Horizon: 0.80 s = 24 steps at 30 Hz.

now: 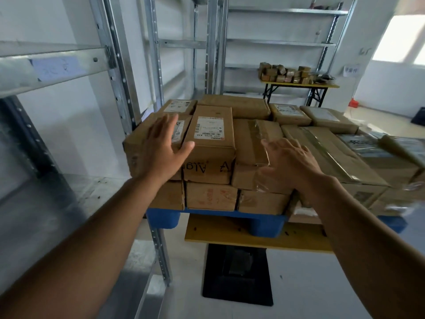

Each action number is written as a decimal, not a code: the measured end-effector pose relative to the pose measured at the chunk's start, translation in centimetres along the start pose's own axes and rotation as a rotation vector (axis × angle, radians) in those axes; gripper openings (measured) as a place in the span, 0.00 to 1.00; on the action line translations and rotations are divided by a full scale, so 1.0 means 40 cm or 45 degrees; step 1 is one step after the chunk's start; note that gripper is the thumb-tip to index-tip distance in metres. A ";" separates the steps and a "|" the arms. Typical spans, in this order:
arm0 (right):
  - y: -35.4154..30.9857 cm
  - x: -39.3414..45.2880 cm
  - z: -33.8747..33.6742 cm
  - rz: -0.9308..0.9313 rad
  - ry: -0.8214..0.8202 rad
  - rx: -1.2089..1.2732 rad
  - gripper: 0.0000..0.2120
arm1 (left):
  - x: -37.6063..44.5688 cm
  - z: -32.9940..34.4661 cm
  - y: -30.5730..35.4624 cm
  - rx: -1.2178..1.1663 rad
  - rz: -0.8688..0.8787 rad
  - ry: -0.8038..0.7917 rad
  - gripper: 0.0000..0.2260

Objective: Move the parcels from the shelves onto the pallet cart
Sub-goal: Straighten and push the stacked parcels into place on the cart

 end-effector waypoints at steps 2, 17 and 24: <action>0.043 -0.009 0.002 0.008 -0.036 -0.018 0.35 | 0.024 0.063 0.107 0.090 0.162 -0.126 0.31; 0.120 0.021 0.060 -0.054 -0.177 -0.055 0.30 | 0.062 0.303 0.255 0.577 0.277 -0.577 0.23; 0.122 0.004 0.043 -0.127 -0.176 0.031 0.29 | 0.050 0.294 0.266 0.569 0.214 -0.602 0.24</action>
Point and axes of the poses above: each hand's wrist, its own x-axis towards the middle knuckle, its own z-axis out of the palm, y = z × x, the point moved 10 cm from there along x, towards the middle knuckle, and after that the axes turned 15 degrees about -y, right-handed, at the moved point
